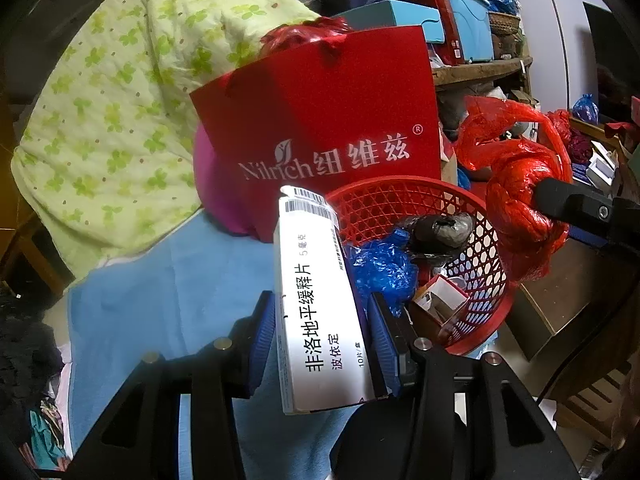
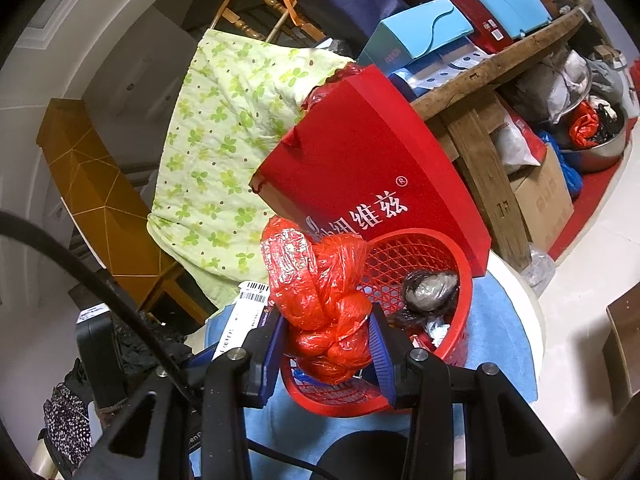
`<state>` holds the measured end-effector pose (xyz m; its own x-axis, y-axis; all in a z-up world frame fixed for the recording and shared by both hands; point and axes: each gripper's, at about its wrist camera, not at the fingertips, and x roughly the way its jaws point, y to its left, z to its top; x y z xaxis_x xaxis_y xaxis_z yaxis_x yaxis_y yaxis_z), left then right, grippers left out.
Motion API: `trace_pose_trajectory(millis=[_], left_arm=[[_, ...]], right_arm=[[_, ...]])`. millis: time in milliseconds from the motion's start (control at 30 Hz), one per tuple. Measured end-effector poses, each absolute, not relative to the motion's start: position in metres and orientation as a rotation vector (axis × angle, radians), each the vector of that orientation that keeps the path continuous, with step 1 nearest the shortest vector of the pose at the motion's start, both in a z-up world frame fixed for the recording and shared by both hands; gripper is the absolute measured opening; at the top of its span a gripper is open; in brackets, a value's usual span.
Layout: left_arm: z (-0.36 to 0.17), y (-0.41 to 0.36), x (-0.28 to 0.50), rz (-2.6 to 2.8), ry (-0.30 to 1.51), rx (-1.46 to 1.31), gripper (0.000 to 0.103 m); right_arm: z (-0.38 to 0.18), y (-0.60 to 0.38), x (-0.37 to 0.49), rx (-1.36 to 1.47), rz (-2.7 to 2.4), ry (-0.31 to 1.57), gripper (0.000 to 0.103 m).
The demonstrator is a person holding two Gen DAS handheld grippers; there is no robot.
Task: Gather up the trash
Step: 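Lower the white box and red bag into the basket with both grippers, then open both grippers over the basket and release the box and bag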
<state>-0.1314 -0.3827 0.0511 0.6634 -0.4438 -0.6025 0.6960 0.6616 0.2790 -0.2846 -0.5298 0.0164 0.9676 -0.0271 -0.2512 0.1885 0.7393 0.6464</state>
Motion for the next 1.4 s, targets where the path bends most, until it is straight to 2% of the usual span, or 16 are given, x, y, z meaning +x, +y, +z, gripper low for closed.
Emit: trace_pose_trajectory(millis=[600, 833, 1067, 1400], left_arm=[[0.045, -0.398, -0.125, -0.732, 0.557, 0.508, 0.048], [0.052, -0.4, -0.099, -0.83, 0.626, 0.424, 0.048], [0.049, -0.41, -0.07, -0.888, 0.678, 0.384, 0.049], [0.034, -0.419, -0.045, -0.949, 0.769, 0.323, 0.05]], right_arm=[[0.02, -0.539, -0.286, 0.728, -0.141, 0.222, 0.043], [0.027, -0.543, -0.277, 0.714, -0.14, 0.211, 0.043], [0.027, -0.559, -0.25, 0.758, -0.146, 0.214, 0.043], [0.0, -0.579, -0.194, 0.852, -0.202, 0.32, 0.044]])
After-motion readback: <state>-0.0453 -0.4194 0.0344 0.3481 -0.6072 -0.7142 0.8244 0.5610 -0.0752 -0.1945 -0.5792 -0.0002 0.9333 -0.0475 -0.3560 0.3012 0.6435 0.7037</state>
